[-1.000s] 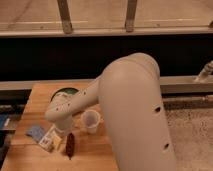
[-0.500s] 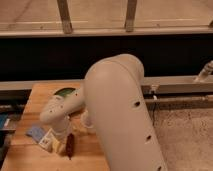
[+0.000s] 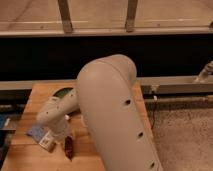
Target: Place the pepper in the ceramic cup
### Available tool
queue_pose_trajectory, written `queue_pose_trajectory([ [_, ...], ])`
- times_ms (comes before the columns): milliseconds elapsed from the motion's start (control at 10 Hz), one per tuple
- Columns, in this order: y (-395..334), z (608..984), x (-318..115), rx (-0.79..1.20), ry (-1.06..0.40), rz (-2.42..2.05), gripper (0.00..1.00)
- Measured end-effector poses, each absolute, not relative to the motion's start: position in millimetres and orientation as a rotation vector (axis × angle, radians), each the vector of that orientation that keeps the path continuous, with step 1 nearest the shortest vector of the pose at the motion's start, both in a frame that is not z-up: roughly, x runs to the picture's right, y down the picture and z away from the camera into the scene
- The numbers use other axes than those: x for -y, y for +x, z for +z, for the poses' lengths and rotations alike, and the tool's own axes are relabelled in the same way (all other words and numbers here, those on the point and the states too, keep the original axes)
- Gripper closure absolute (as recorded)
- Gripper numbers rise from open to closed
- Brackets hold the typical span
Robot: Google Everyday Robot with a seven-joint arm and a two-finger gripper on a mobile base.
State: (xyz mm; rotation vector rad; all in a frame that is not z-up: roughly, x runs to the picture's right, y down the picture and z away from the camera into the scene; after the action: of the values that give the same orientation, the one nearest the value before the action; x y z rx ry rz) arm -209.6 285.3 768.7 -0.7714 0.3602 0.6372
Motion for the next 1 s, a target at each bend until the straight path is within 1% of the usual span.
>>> queue_pose_trajectory([
  [300, -208, 769, -283, -0.325, -0.797, 0.647, 0.96],
  [400, -208, 769, -282, -0.301, -0.807, 0.656, 1.00],
  [700, -200, 761, -259, -0.177, -0.796, 0.704, 1.00],
  [800, -198, 759, -255, -0.163, -0.792, 0.709, 1.00],
  [900, -194, 743, -226, -0.094, -0.759, 0.730, 1.00],
  [1000, -193, 731, -206, -0.056, -0.736, 0.737, 1.00],
])
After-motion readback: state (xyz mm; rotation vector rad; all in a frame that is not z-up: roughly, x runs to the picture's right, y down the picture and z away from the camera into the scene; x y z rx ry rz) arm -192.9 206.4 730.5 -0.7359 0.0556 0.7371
